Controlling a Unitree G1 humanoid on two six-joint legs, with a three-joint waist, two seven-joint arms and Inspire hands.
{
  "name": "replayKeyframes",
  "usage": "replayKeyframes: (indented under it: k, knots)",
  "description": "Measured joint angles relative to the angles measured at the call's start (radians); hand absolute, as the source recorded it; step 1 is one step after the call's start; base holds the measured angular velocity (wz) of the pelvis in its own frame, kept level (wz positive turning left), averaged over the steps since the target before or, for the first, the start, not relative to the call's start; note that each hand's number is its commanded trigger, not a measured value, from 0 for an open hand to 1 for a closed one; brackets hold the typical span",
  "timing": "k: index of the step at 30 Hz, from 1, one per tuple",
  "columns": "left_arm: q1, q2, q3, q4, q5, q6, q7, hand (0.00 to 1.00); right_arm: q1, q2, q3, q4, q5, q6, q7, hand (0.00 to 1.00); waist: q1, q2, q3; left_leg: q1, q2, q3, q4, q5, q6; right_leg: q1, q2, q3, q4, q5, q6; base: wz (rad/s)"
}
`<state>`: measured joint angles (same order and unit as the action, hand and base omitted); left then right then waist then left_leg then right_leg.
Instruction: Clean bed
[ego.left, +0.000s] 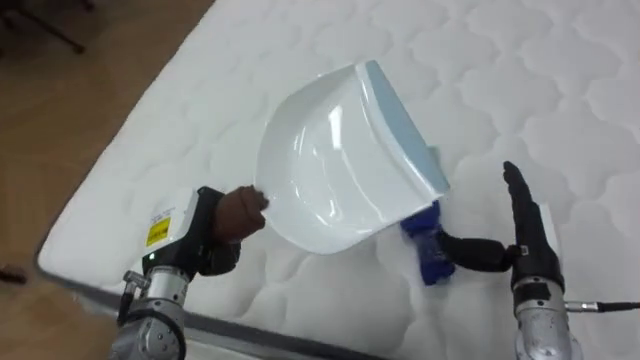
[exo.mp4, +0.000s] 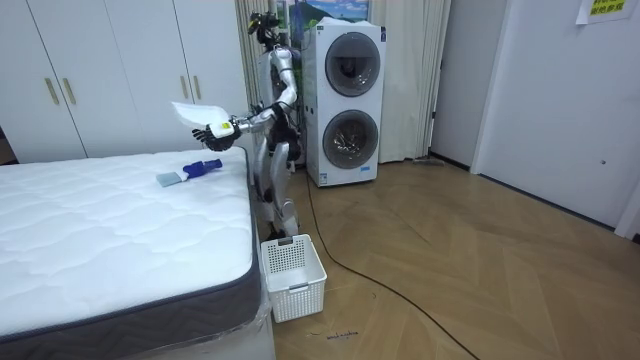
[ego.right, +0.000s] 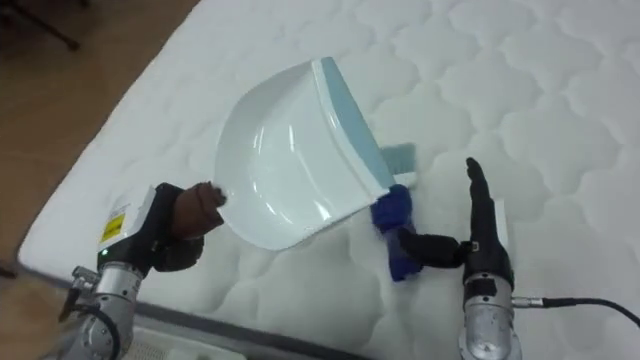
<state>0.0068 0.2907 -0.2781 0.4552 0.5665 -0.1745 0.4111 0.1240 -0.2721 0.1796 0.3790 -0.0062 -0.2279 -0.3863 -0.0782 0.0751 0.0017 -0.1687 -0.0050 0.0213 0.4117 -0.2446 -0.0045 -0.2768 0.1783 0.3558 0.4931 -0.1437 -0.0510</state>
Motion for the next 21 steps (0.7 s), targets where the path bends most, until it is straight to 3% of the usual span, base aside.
replayKeyframes:
  k: [1, 2, 3, 7, 13, 15, 19, 20, 21]
  knots:
    - [0.003, -0.004, -0.001, 0.000, 0.000, 0.000, 0.009, 0.54, 0.007, 0.005, 0.015, 0.000, 0.000, 0.000, 0.001, 0.00, 0.001, -0.010, -0.0043, 0.027, -0.001, 0.038, -0.022, -0.003, 0.005, 0.004, -0.016, -0.027, 0.004, -0.005, -0.001, -0.91]
    - [0.011, -0.007, -0.002, 0.000, 0.000, -0.001, 0.016, 0.10, 0.008, 0.006, 0.026, 0.000, 0.000, 0.000, 0.002, 0.00, 0.004, -0.016, 0.0005, 0.053, -0.001, 0.068, -0.042, -0.004, 0.011, 0.013, -0.039, -0.056, -0.005, -0.007, -0.001, -0.84]
    - [0.024, -0.009, -0.005, 0.000, 0.006, -0.004, 0.016, 0.00, 0.019, 0.013, 0.027, 0.000, 0.000, 0.000, 0.000, 0.00, -0.001, -0.019, 0.0010, 0.071, -0.001, 0.084, -0.059, -0.002, 0.017, 0.022, -0.044, -0.061, -0.020, -0.009, 0.006, -0.55]
    - [0.030, -0.009, -0.014, 0.000, 0.015, -0.009, 0.011, 0.00, 0.035, 0.031, 0.026, 0.000, 0.000, 0.001, -0.006, 0.00, -0.014, -0.027, 0.0052, 0.084, -0.008, 0.088, -0.086, -0.001, 0.025, 0.031, -0.034, -0.042, -0.047, -0.003, 0.004, -0.16]
    - [0.031, -0.006, -0.012, 0.000, -0.004, -0.015, 0.010, 0.00, 0.037, 0.041, 0.026, 0.001, -0.001, 0.001, -0.015, 0.00, -0.007, -0.026, 0.0068, 0.129, -0.008, 0.131, -0.123, -0.013, 0.043, 0.033, -0.026, -0.028, -0.069, -0.007, 0.003, -0.39]
    - [0.039, -0.004, -0.009, 0.017, -0.006, -0.015, 0.010, 0.00, 0.040, 0.039, 0.026, 0.003, 0.000, 0.006, -0.008, 0.00, 0.009, -0.026, 0.0070, 0.170, -0.005, 0.191, -0.162, -0.016, 0.046, 0.032, -0.021, -0.033, -0.070, -0.009, 0.000, -0.78]
    - [0.045, -0.004, 0.014, 0.043, -0.006, -0.014, -0.005, 0.00, 0.051, 0.039, 0.014, 0.025, -0.004, 0.018, 0.014, 0.00, 0.001, -0.028, 0.0076, 0.200, -0.005, 0.242, -0.183, -0.026, 0.051, 0.031, -0.016, -0.036, -0.069, -0.015, -0.002, -0.62]
    - [0.054, -0.004, 0.025, 0.041, -0.007, -0.015, -0.008, 0.00, 0.055, 0.039, 0.010, 0.026, -0.004, 0.034, 0.025, 0.00, 0.010, -0.029, 0.0081, 0.210, -0.002, 0.275, -0.191, -0.029, 0.052, 0.027, -0.025, -0.086, -0.074, -0.014, -0.008, -0.90]
    - [0.070, -0.005, 0.042, 0.041, -0.014, -0.017, -0.008, 0.00, 0.053, 0.039, 0.010, 0.029, -0.006, 0.040, 0.036, 0.00, 0.027, -0.029, 0.0078, 0.222, 0.009, 0.314, -0.197, -0.041, 0.052, 0.017, -0.054, -0.212, -0.076, -0.014, -0.028, -1.04]
